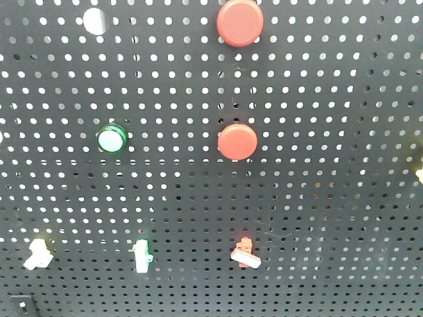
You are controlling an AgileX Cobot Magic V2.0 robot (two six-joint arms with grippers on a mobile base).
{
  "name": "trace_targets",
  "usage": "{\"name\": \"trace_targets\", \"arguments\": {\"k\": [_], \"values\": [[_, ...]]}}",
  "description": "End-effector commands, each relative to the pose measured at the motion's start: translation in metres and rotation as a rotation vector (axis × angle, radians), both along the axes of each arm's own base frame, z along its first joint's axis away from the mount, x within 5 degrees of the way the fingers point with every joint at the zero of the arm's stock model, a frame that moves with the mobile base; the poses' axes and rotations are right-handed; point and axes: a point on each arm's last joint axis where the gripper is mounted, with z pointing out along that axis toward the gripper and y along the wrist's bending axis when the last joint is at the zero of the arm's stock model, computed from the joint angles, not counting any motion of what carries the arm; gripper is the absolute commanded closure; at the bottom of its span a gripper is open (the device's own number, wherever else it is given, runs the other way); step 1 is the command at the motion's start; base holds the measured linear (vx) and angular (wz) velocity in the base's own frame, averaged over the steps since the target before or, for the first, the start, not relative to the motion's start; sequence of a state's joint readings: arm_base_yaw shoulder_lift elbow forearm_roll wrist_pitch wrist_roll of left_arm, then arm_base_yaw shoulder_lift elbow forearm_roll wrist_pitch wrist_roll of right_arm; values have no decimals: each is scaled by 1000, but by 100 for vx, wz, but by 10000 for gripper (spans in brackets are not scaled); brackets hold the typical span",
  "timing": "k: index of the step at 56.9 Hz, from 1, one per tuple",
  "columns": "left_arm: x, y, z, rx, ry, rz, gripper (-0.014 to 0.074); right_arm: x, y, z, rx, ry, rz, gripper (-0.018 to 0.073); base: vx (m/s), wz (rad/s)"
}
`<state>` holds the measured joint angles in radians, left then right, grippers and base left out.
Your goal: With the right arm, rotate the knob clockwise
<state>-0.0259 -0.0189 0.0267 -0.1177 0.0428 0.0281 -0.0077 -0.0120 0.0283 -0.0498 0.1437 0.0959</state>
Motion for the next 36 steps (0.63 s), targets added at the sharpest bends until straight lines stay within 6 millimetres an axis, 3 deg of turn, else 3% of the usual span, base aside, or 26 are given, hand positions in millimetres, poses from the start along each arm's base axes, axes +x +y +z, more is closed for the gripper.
{"name": "trace_targets", "arguments": {"k": [1, 36], "values": [[0, 1, 3, -20, -68, 11, 603, 0, 0, 5, -8, -85, 0, 568, 0, 0], [0, 1, 3, -20, -68, 11, 603, 0, 0, 5, -9, -85, -1, 568, 0, 0]]}}
